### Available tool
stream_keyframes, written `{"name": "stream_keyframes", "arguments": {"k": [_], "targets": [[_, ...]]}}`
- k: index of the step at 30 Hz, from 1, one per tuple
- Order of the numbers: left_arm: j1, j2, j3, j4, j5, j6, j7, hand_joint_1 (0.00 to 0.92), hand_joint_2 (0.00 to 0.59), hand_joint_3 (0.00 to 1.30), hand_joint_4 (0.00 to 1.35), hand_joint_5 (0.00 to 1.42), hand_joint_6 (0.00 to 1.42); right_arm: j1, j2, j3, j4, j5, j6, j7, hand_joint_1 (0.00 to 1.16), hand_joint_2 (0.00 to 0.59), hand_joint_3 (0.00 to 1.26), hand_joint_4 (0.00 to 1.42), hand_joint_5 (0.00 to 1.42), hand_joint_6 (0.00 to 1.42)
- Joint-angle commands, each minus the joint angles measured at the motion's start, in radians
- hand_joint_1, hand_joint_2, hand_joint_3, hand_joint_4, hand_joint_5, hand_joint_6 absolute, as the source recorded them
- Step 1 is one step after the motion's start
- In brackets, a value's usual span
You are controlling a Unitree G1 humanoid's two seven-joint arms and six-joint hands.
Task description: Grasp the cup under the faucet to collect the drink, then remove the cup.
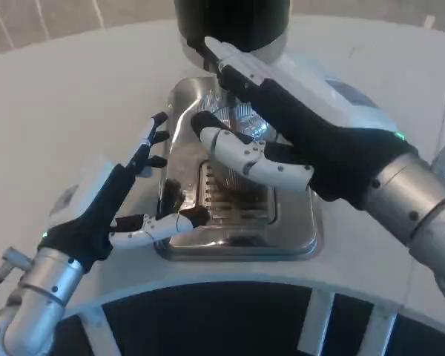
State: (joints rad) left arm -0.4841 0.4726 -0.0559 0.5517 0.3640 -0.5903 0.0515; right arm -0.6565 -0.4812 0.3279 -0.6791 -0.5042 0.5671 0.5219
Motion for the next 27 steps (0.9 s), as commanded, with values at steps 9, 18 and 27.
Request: {"name": "stream_keyframes", "arguments": {"k": [9,18,27], "targets": [[-0.087,-0.041,-0.038,0.105,0.025,-0.002,0.035,0.314,0.029,0.00,0.00,0.27,0.30,0.012,0.007,0.029,0.012,0.024,-0.031,0.054,0.13,0.511,0.00,0.00,0.00,0.00],[-0.140,-0.061,-0.051,0.175,0.025,-0.016,0.052,0.318,0.031,0.00,0.00,0.29,0.31,0.014,0.003,0.016,0.012,0.027,-0.029,0.062,0.13,0.511,0.00,0.00,0.00,0.00],[-0.165,-0.070,-0.047,0.231,0.006,-0.056,0.047,0.321,0.039,0.00,0.06,0.16,0.15,0.015,0.005,0.011,0.010,0.025,-0.027,0.066,0.13,0.511,0.00,0.00,0.00,0.00]]}}
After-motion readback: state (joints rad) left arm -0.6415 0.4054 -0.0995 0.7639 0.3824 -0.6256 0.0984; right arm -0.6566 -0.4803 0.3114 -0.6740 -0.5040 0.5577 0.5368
